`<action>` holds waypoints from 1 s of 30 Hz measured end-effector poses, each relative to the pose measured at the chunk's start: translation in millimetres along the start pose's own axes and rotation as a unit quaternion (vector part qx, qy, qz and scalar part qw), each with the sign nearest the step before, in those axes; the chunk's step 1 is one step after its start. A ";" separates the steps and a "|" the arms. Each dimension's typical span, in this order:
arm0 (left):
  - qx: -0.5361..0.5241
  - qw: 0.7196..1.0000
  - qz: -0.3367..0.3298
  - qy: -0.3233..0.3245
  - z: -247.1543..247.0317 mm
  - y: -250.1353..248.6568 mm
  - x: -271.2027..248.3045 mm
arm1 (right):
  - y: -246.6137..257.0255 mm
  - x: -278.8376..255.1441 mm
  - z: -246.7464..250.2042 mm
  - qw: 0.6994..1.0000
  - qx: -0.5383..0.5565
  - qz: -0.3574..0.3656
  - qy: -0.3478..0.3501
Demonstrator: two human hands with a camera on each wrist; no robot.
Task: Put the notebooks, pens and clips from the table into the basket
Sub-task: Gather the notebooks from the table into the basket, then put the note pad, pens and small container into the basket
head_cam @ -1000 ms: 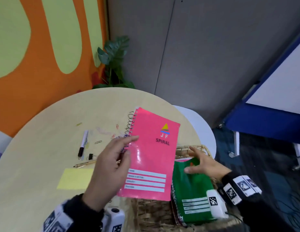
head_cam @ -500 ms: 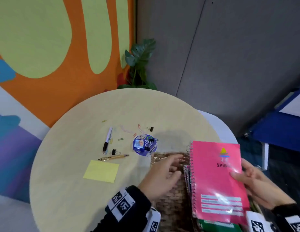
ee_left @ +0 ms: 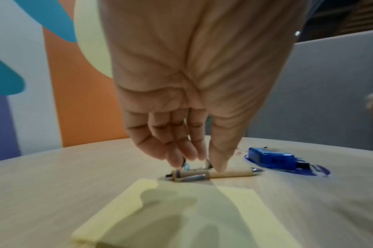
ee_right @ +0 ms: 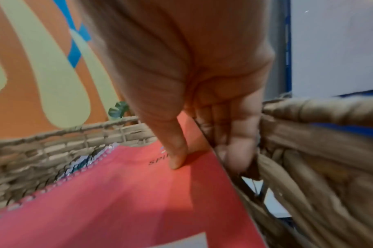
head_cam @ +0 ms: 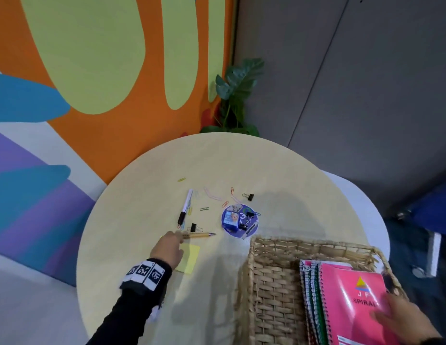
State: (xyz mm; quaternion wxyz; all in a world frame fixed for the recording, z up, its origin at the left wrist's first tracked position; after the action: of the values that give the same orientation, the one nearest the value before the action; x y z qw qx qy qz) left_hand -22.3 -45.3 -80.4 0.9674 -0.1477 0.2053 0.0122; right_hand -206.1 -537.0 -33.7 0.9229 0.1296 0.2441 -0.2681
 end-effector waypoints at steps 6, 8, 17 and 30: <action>-0.009 0.988 0.153 -0.009 -1.1 25.4 3.7 | 85.5 -6.8 54.5 0.990 -0.103 0.031 -0.090; 0.027 0.983 0.181 0.009 -2.8 26.6 4.3 | 149.3 -12.5 77.3 0.980 -0.083 0.121 -0.131; -0.053 0.964 0.259 0.020 -6.1 42.4 9.2 | 422.0 -19.8 3.5 0.910 -0.089 0.405 -0.010; -0.034 0.966 0.257 0.016 -21.3 84.5 -13.0 | 492.5 28.7 -124.0 0.858 -0.338 0.379 0.081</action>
State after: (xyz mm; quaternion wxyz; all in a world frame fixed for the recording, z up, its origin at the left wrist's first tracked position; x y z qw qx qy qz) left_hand -49.6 29.8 -117.5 0.9229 -0.1230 0.2511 0.2648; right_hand 42.7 -98.4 -100.3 0.9171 -0.0865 0.3256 0.2131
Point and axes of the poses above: each hand's wrist, its own x-axis towards the middle knuckle, its own z-axis out of the back of the hand, y = z × x, the point moved 6 cm from there along x, towards the middle knuckle, and after that the axes turned 1 degree about z, right-handed, at the moved point
